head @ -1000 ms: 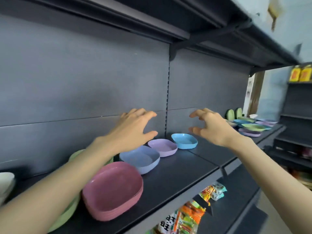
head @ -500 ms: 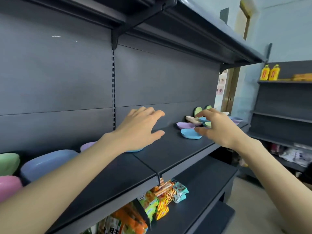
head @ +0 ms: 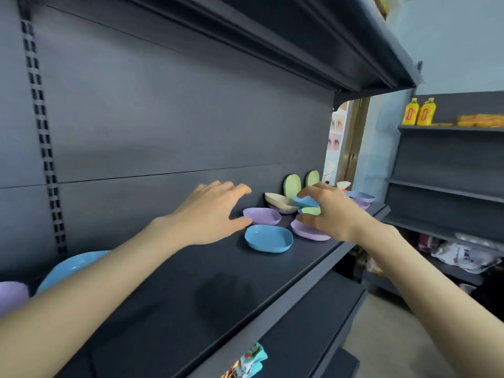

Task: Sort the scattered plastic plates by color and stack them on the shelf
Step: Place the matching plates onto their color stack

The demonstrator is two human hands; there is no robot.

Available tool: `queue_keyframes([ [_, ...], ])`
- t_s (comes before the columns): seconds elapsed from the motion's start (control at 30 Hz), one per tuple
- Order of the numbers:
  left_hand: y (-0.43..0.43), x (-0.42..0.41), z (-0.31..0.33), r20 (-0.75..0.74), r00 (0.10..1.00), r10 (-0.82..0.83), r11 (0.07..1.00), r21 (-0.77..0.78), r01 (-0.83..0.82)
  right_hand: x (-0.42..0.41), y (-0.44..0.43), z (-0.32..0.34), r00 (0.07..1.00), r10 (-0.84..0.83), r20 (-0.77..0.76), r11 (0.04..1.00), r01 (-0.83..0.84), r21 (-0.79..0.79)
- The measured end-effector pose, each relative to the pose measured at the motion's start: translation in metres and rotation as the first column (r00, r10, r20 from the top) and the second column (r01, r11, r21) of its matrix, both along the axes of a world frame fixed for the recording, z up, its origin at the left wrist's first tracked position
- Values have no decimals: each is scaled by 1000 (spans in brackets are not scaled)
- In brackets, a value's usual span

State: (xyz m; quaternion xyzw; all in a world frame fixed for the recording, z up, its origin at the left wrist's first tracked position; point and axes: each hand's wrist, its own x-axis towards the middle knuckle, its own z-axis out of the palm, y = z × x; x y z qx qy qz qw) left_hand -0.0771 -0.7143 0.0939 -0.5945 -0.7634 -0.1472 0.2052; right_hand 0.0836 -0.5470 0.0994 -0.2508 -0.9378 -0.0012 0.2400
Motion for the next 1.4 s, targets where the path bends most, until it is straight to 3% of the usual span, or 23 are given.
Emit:
queue_keyframes([
  [0.3,185,-9,-10,27,999,-45,998,-52,46,9,179,-4,998,-60,1,998,60,-35],
  [0.6,347,3,-30,141,989,48,998,-48,-42,5,365,-23,997,60,47,994,-55,-98],
  [1.03,478,-67,-44,316,911,265,961,-10,-276,-85,541,-40,972,229,48,960,-218,-174],
  [1.4,565,-151,-56,360,834,419,899,-34,-437,-193,649,-62,905,380,190,903,-319,-287],
])
